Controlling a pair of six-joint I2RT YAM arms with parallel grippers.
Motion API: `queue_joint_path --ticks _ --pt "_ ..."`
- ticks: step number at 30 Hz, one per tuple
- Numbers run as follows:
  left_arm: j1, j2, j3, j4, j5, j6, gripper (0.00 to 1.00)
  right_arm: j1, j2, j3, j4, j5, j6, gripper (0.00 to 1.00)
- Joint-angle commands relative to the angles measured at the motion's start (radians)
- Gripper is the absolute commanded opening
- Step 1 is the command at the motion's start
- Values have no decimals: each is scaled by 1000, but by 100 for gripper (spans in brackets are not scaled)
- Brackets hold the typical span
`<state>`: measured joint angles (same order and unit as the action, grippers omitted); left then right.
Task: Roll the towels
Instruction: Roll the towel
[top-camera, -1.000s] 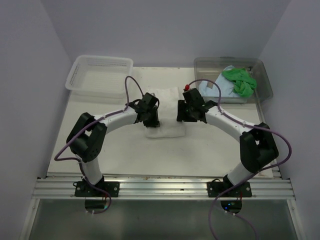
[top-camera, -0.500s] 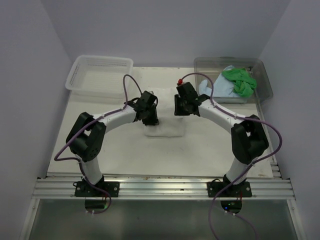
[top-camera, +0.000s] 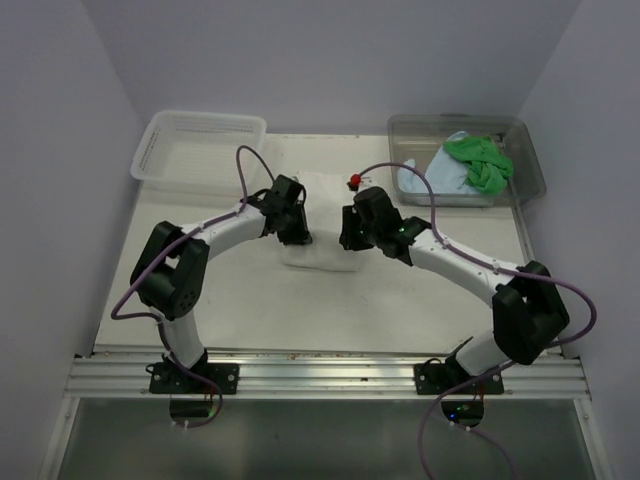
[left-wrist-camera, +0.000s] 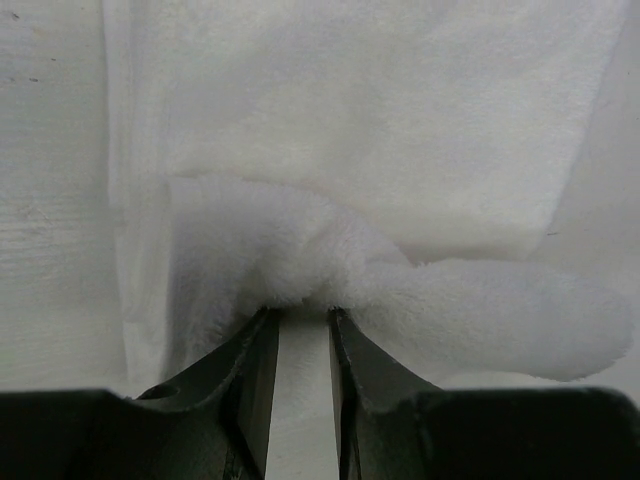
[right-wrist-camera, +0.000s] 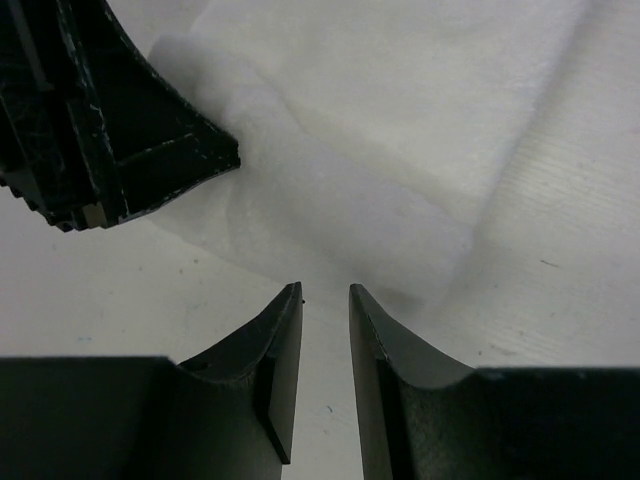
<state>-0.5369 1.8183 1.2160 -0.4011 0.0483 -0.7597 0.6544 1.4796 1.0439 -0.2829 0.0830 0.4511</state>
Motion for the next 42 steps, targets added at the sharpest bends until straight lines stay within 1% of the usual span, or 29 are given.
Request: queue_joint_path --ticks 1,6,11,15,20,23,25,30,34,38,42 --pt "12 10 42 24 13 36 30 17 79 41 37 -29 -22 29" --pt "20 10 30 28 28 49 30 10 186 168 -18 -3 -103 29" --pt "23 12 40 21 45 88 29 -27 310 264 -35 -8 -123 29" --pt "31 32 63 13 54 102 29 -33 380 288 -41 -14 -117 29" --pt "43 84 86 21 74 115 29 -32 439 260 -6 -15 -86 29" --pt "52 101 91 21 94 119 29 -33 427 233 1 11 -62 27" --pt "54 102 91 22 96 122 29 -33 366 211 19 18 -51 28" --pt "58 116 97 8 105 137 29 -35 257 229 -10 47 -60 29" --pt "61 115 93 1 111 141 28 -30 159 199 -13 8 -77 31" --pt "64 121 91 2 117 138 28 -18 142 151 -16 -43 -98 32" --pt "69 127 91 2 122 138 28 10 160 133 -4 -80 -141 32"
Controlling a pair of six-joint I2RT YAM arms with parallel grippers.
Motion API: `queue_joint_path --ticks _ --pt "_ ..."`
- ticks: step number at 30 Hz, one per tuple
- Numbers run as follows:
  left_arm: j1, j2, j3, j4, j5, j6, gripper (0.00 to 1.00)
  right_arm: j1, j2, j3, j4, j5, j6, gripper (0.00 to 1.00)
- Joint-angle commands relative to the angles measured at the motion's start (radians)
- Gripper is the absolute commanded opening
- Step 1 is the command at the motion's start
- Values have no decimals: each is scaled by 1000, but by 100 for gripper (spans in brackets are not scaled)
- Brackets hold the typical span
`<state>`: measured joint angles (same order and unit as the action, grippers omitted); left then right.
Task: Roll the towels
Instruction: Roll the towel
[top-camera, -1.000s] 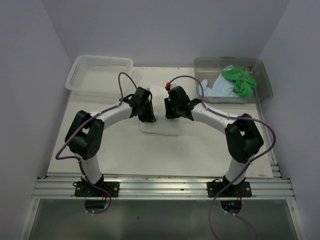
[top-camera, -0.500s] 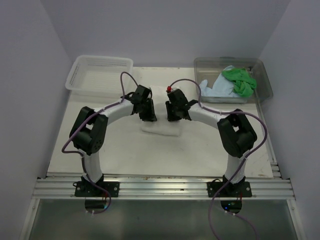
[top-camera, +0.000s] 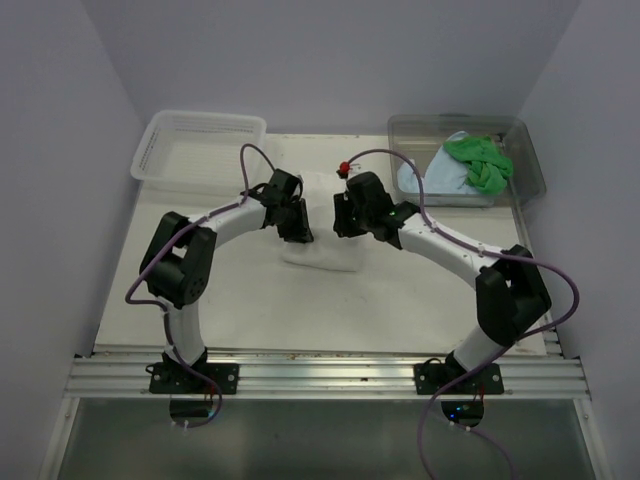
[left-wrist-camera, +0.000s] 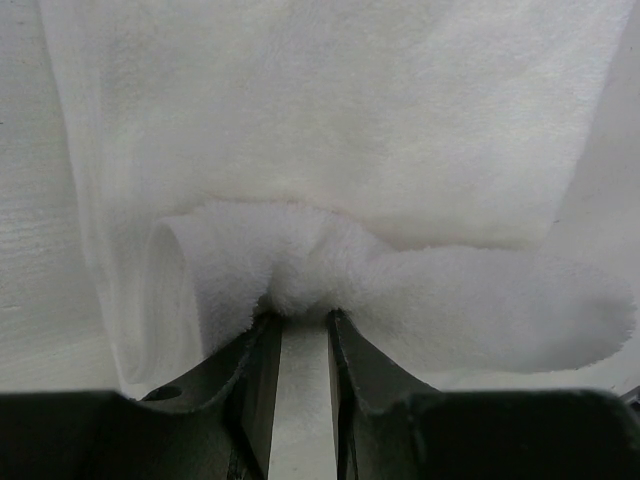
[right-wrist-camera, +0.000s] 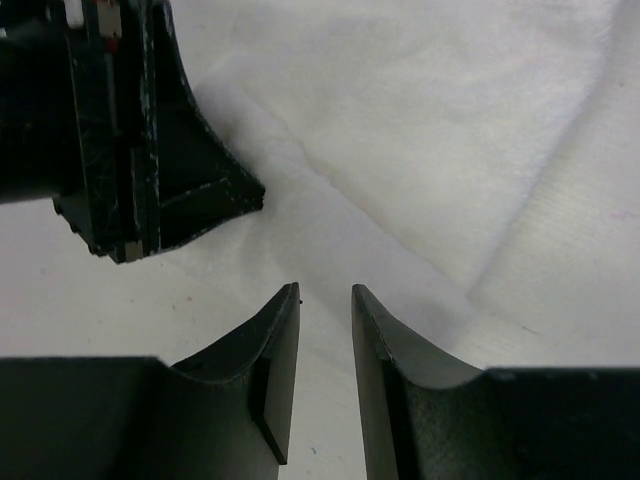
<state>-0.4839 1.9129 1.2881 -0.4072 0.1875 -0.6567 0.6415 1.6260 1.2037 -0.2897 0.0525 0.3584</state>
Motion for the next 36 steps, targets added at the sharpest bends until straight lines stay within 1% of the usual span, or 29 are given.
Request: queue_joint_path --ticks 1,5,8,13,15,19,22,27,29,31,34,36 --pt "16 31 19 7 -13 35 28 26 18 -30 4 -48 -52 31" --pt "16 29 19 8 1 35 28 29 37 -44 33 -48 -70 31" --pt "18 28 20 5 0 37 28 26 83 -23 37 -8 -81 32" --pt "19 21 22 2 -6 43 28 14 214 26 47 40 -105 31" --pt "18 23 25 -2 -7 49 28 3 247 30 70 32 -105 30" --pt "19 40 30 -1 -16 75 28 -5 281 -32 124 -9 -110 29" --pt "21 44 20 2 -17 88 27 -5 269 -103 156 -40 -79 28" --pt "22 26 1 -7 -8 103 27 20 212 -239 173 -118 60 24" --pt "22 3 -22 -10 -2 108 27 53 164 -298 158 -169 121 21" --pt "21 -23 -50 -10 3 111 27 99 123 -358 156 -174 161 22" --pt "21 -40 -76 7 15 114 27 150 58 -386 152 -194 226 22" --pt "22 -32 -75 7 15 114 27 168 38 -379 136 -195 232 23"
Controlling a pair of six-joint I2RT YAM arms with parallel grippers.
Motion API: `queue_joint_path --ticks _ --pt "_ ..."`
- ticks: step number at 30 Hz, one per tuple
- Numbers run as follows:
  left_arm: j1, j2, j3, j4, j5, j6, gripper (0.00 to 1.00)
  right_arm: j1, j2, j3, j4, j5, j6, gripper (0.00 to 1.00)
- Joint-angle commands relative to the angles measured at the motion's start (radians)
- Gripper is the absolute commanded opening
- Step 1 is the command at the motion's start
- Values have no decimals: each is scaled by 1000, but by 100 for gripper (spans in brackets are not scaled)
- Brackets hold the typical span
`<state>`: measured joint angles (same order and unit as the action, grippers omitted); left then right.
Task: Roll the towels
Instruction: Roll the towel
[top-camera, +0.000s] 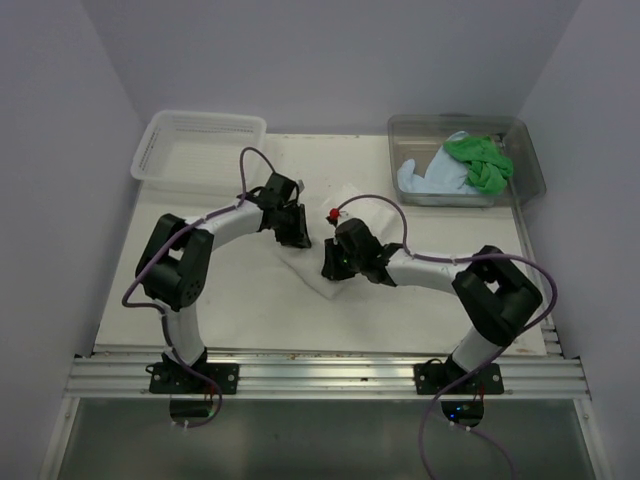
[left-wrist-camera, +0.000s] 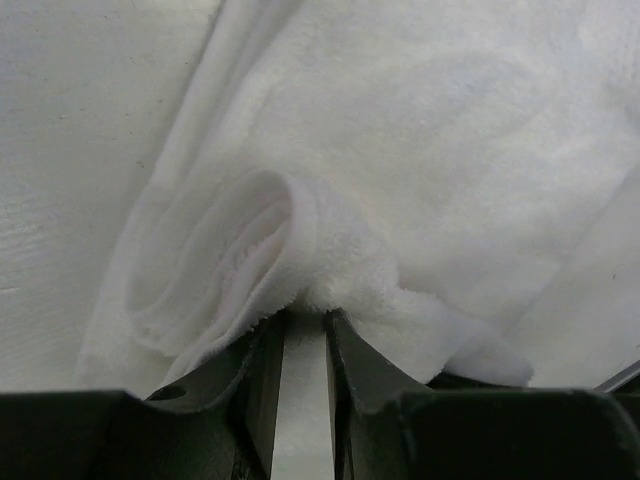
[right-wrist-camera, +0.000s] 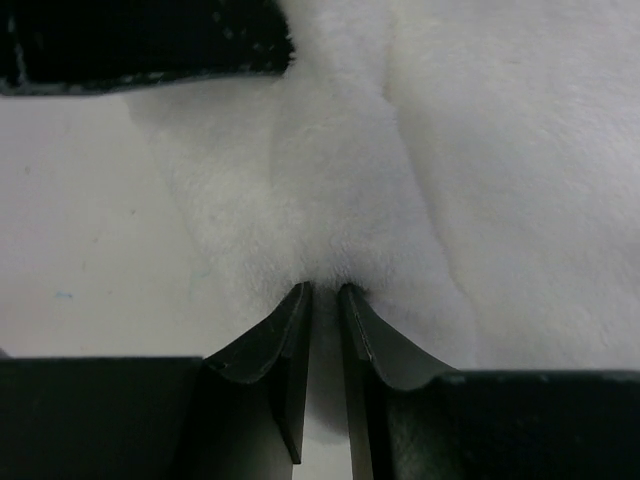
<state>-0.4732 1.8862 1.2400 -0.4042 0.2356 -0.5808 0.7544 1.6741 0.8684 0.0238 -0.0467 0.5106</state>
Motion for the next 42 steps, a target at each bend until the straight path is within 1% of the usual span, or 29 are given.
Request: queue_joint_path --ticks 1,7,9,10,11,13,14,17,19,20,22,25,30,33,36,38,39,40,42 --pt "10 8 -16 -1 -33 41 26 68 -28 -26 -186 -91 78 23" --pt "10 39 6 13 -9 50 26 74 -83 55 -283 -29 28 24" --pt "10 47 6 16 7 56 26 88 -111 73 -324 2 0 27" --pt "11 47 4 19 11 58 26 97 -138 93 -355 20 -32 32" --pt "10 47 3 22 24 61 26 112 -148 109 -378 103 -56 34" --pt "10 48 1 27 24 64 27 173 -159 145 -412 198 -119 41" --pt "10 48 3 28 27 65 27 189 -154 155 -432 259 -173 48" --pt "10 50 10 30 34 75 28 227 -133 182 -441 310 -277 56" --pt "10 51 18 21 39 82 28 269 -110 192 -433 367 -328 60" --pt "11 53 21 19 41 85 28 284 -103 193 -418 399 -369 63" --pt "11 57 29 12 41 94 28 324 -73 207 -400 461 -409 66" --pt "10 67 38 2 41 99 28 362 -25 222 -343 492 -464 73" --pt "10 77 58 -11 42 105 28 395 65 234 -283 525 -543 74" --pt "11 83 67 -16 39 111 28 396 120 231 -248 579 -555 73" --pt "10 88 73 -19 39 119 29 396 171 227 -208 646 -564 70" --pt "11 93 76 -21 41 119 30 395 206 221 -177 678 -569 61" --pt "11 97 78 -27 42 115 33 395 216 228 -176 691 -567 56" --pt "15 100 76 -25 53 114 35 395 223 228 -164 705 -558 39" --pt "21 97 73 -24 76 116 39 395 214 219 -147 714 -552 23"
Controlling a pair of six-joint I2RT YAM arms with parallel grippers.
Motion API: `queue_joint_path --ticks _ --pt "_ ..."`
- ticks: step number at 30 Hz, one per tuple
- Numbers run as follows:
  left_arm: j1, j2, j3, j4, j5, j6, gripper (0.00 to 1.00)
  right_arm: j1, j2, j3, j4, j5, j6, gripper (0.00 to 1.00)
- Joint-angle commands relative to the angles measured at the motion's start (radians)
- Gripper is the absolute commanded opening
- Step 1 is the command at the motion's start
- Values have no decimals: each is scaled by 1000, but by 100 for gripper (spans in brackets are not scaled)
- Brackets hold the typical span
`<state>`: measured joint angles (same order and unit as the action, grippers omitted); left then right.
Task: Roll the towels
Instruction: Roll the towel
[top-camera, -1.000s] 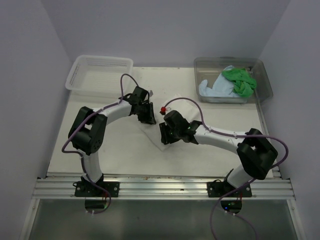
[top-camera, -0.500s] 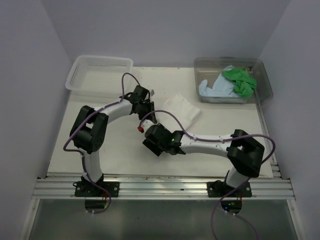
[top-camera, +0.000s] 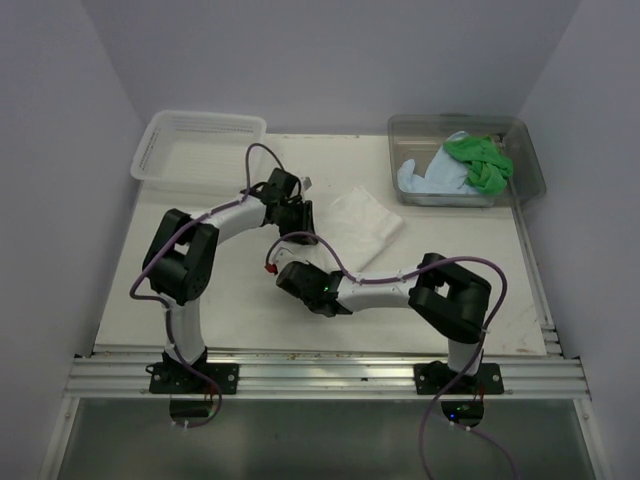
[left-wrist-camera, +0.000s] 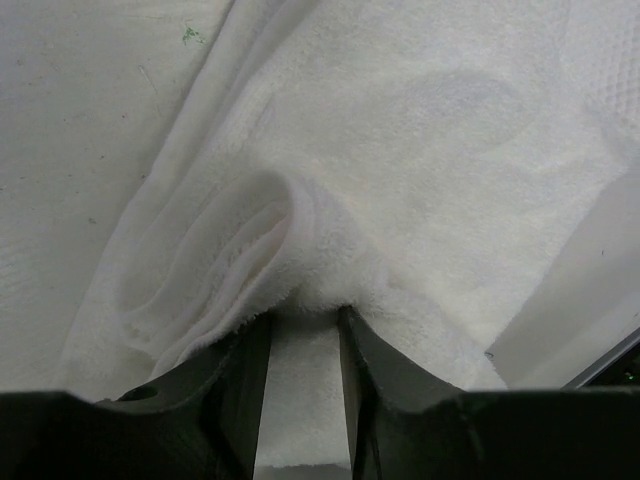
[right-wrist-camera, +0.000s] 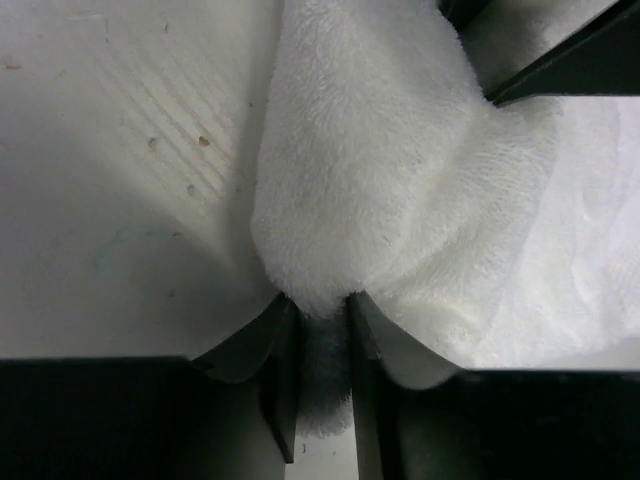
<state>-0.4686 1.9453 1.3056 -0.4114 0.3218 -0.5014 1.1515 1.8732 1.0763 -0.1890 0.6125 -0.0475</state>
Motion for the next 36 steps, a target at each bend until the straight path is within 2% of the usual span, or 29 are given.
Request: queue_joint_path --ticks 1,3,4,7,8,9,11,16,17,23,26,28,36 --pt "19 35 4 -18 -10 40 41 -4 8 4 77 53 14 9" --pt "21 18 4 -26 -7 46 44 -7 -17 2 72 35 24 0" --pt "25 12 4 -30 -1 41 45 -10 -26 -3 72 8 35 0" --pt "57 -61 -17 5 152 14 50 -24 -71 -19 69 -81 72 0" --pt "64 -104 -16 2 154 0 59 -35 -78 -29 69 -111 81 0" --pt "71 -121 -8 -9 154 0 61 -41 -91 -32 69 -132 92 0" --pt "79 -160 12 -42 126 0 68 -53 -98 -35 63 -184 116 0" --pt "90 -218 17 -102 -6 -17 70 -81 -126 -72 94 -293 178 0" --pt "94 -235 11 -101 -13 -20 76 -84 -132 -78 97 -307 185 0" --pt "123 -288 -63 -96 -47 -63 77 -91 -161 -113 112 -342 228 0" --pt "133 -365 -144 -66 -105 -130 69 -107 -181 -131 128 -394 253 0" --pt "134 -427 -218 -21 -107 -175 68 -122 -187 -141 138 -448 268 0" --pt "134 -460 -434 178 -29 -296 77 -159 -220 -167 152 -560 316 0"
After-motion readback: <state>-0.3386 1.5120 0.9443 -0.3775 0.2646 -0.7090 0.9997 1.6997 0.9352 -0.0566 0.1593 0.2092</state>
